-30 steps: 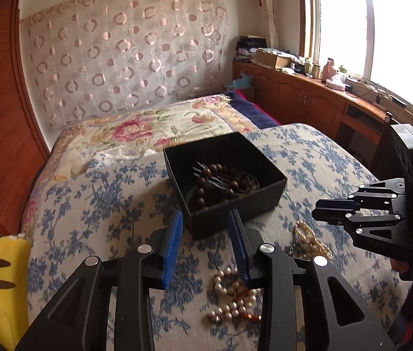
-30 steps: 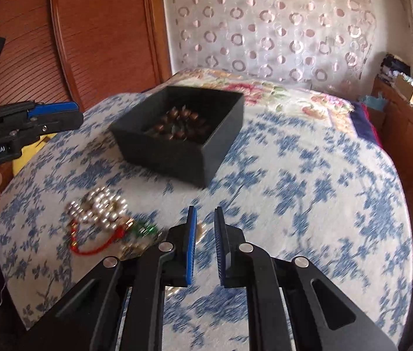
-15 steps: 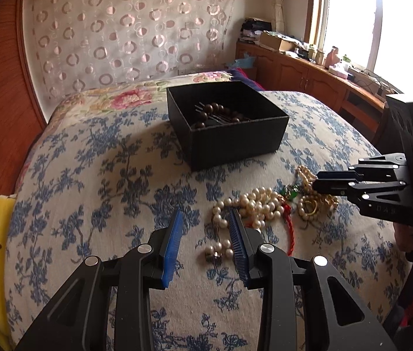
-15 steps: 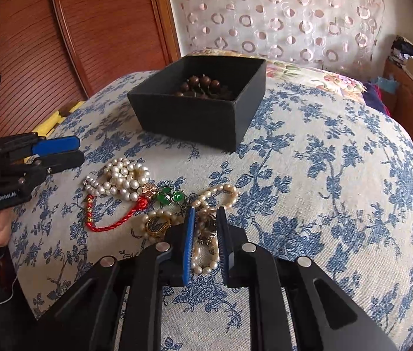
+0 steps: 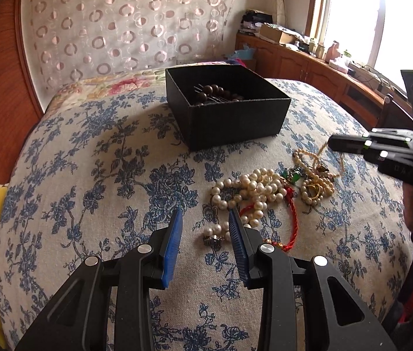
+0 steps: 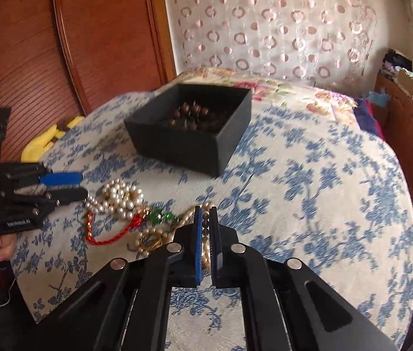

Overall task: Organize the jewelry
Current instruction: 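Move both tools back toward the pearl strands on the bed, then grasp a white pearl strand with the left tool while the right tool grasps another pearl strand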

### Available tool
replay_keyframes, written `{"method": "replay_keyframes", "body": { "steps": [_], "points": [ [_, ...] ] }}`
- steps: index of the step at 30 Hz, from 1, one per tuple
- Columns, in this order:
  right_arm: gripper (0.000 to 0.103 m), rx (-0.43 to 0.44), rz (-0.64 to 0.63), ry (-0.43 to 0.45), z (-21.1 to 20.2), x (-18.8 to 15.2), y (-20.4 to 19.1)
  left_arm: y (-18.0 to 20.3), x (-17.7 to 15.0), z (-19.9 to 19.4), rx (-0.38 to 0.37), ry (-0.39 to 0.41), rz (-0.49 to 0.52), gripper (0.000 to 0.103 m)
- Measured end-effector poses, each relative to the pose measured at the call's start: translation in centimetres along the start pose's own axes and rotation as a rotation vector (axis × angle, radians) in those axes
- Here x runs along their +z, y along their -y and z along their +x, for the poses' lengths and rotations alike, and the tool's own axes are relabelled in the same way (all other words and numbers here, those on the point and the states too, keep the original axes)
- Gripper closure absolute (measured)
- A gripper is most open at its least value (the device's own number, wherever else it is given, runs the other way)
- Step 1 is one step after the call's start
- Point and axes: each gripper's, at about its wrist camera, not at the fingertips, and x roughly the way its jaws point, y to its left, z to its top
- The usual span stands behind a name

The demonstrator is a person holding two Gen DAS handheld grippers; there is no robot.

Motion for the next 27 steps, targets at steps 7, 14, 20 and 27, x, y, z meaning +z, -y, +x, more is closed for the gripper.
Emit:
{"method": "replay_keyframes", "body": {
  "steps": [7,14,20,27],
  "points": [
    [0.098,-0.015,0.007,0.052,-1.6,0.6,0.6,-0.2,-0.1,0.2,0.002,-0.014,-0.007,0.072],
    [0.098,-0.018,0.015,0.073,-2.4,0.8,1.1,-0.4,0.0,0.4,-0.02,-0.016,-0.02,0.072],
    [0.098,-0.017,0.024,0.081,-2.6,0.8,1.3,-0.1,0.1,0.8,-0.037,-0.035,-0.015,0.072],
    [0.098,-0.008,0.029,0.065,-2.1,0.5,1.2,0.3,-0.5,0.5,-0.04,-0.046,-0.004,0.072]
  ]
}}
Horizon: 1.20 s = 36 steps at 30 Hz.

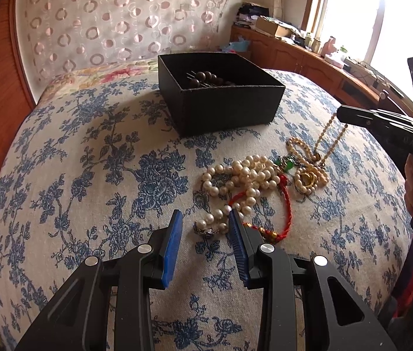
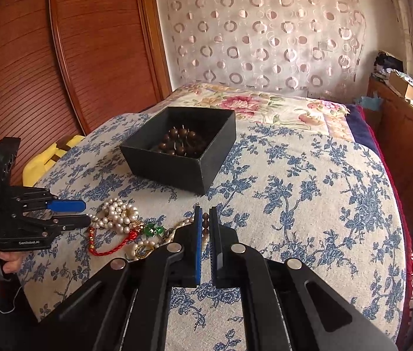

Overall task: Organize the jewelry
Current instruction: 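Grasp a white pearl strand with the left tool while the right tool grasps another pearl strand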

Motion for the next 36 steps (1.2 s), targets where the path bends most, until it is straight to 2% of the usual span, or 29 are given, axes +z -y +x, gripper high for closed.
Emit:
{"method": "replay_keyframes", "body": {
  "steps": [5,10,13,15,20,22,34,35,36],
  "points": [
    [0.098,0.005,0.005,-0.005,0.2,-0.2,-0.1,0.5,-0.5,0.1,0.001,-0.009,0.021,0.072],
    [0.098,0.007,0.006,-0.007,0.3,-0.3,-0.1,-0.1,0.2,0.4,-0.022,-0.008,-0.002,0.073],
    [0.098,0.006,0.006,-0.011,0.4,-0.3,-0.1,-0.3,0.4,0.7,-0.027,-0.006,-0.007,0.082],
    [0.098,0.006,0.005,-0.014,0.5,-0.4,-0.1,-0.5,0.5,0.8,-0.026,-0.004,-0.013,0.097],
    [0.098,0.006,0.005,-0.025,0.8,-0.8,0.0,-0.7,0.7,0.9,-0.001,0.003,0.002,0.097],
    [0.098,0.006,0.004,-0.028,0.9,-0.9,0.0,-0.9,0.8,0.7,0.023,0.016,0.003,0.097],
    [0.098,0.008,-0.018,0.009,-0.4,0.6,-0.5,-1.2,4.5,-4.4,0.035,0.184,-0.022,0.097],
    [0.098,0.009,-0.021,0.019,-0.7,1.0,-0.6,-1.3,4.9,-4.8,0.036,0.197,-0.023,0.102],
    [0.098,0.011,-0.025,0.029,-1.0,1.4,-0.7,-1.2,5.4,-5.3,0.04,0.209,-0.023,0.102]
  ]
}}
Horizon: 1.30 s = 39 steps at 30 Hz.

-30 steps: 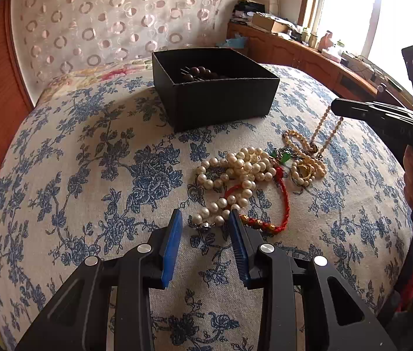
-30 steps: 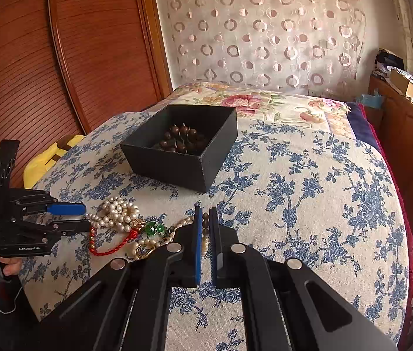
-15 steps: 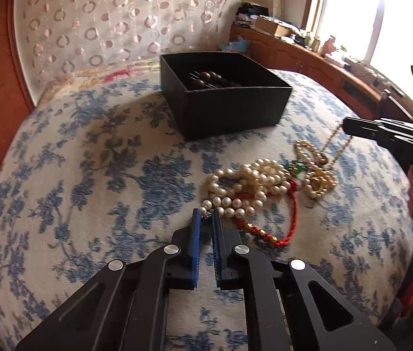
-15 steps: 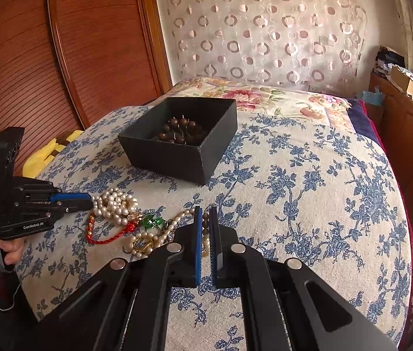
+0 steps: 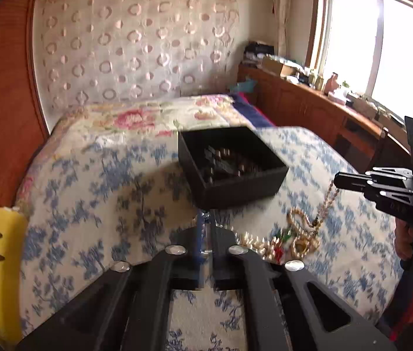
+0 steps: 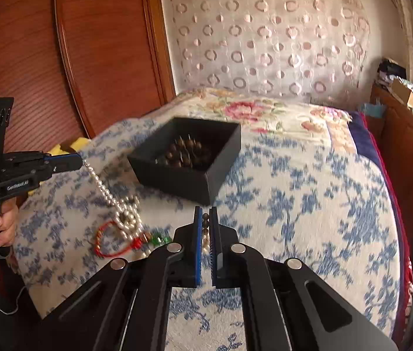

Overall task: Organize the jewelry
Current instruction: 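Grasp a white pearl strand with the left tool while the right tool grasps another pearl strand, then lift both pearl strands and carry them toward the black box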

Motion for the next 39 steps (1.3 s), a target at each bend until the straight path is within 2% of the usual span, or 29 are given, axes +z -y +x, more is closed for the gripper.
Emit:
{"method": "replay_keyframes", "body": {
  "steps": [22,39],
  "points": [
    [0.098,0.001,-0.076,0.168,-4.8,7.6,-2.0,2.0,7.0,-4.9,0.012,0.17,0.066,0.103],
    [0.098,0.021,-0.106,0.247,-6.3,11.7,-2.6,3.1,11.7,-6.5,-0.004,0.251,0.088,0.103]
  ]
}}
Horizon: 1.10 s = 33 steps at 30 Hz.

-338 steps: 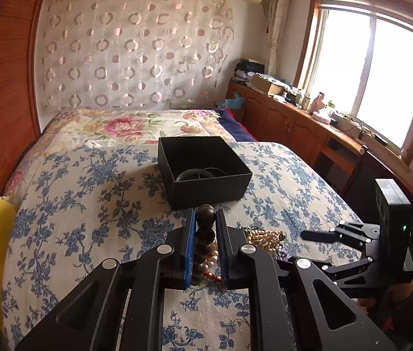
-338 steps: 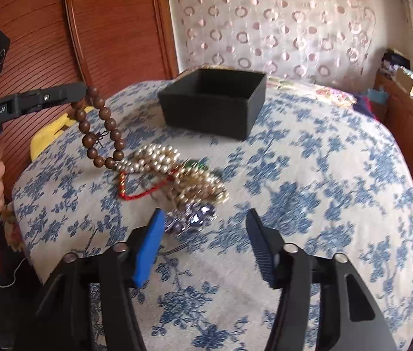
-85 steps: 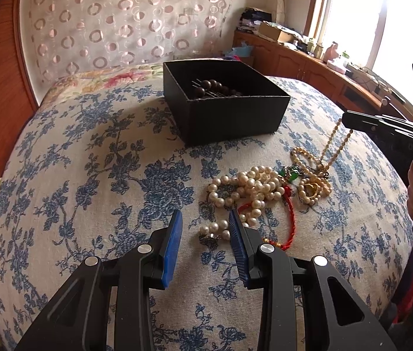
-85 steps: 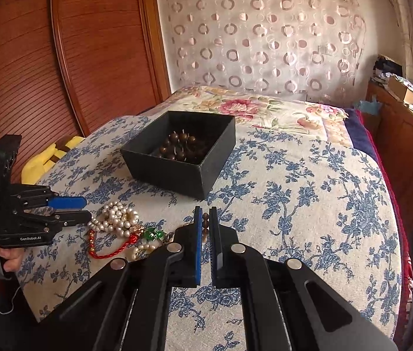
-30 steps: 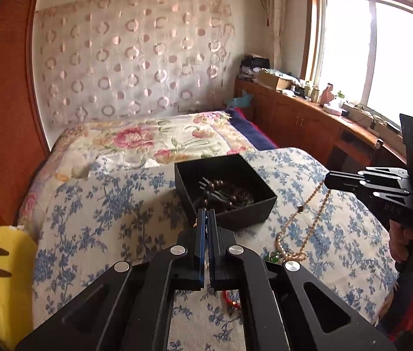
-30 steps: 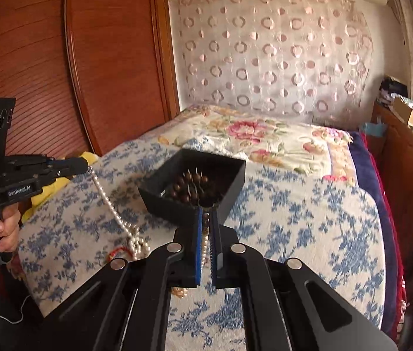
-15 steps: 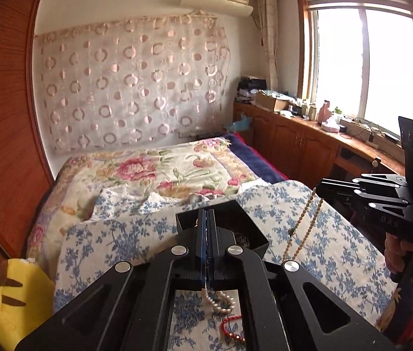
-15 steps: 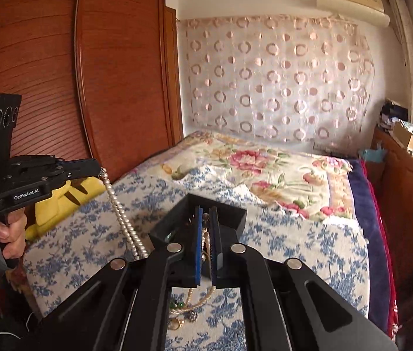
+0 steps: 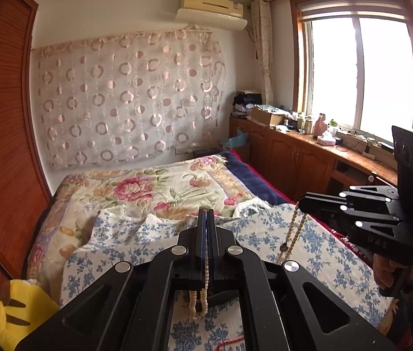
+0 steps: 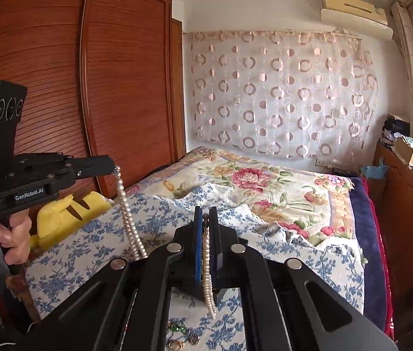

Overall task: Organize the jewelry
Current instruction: 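Lift both pearl strands and carry them toward the black box, then open both tools to drop the pearl strands into the black box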

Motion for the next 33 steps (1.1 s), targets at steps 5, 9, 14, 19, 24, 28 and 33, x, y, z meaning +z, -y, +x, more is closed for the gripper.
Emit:
{"method": "replay_keyframes", "body": {
  "steps": [5,9,14,19,24,28,33],
  "points": [
    [0.098,0.019,0.013,0.022,0.2,0.8,0.8,-0.3,2.0,0.5,0.0,0.027,-0.003,0.103],
    [0.098,0.039,0.009,0.037,0.5,1.9,1.1,-0.7,3.3,1.2,-0.012,0.043,-0.009,0.103],
    [0.098,0.059,-0.012,0.055,1.4,3.9,1.4,-0.9,3.9,3.2,-0.023,0.032,-0.006,0.103],
    [0.098,0.07,-0.026,0.059,2.8,5.3,1.8,-1.8,2.4,6.5,-0.038,-0.025,-0.027,0.103],
    [0.098,0.05,-0.037,0.043,5.2,5.6,2.4,-2.4,-0.1,9.3,-0.045,-0.096,-0.045,0.103],
    [0.098,0.034,-0.03,0.011,7.9,5.1,3.1,-2.8,-1.9,10.7,-0.042,-0.138,-0.053,0.103],
    [0.098,0.037,-0.007,-0.073,11.7,3.2,4.0,-3.1,-3.5,12.0,-0.038,-0.18,-0.054,0.103]
  ]
}}
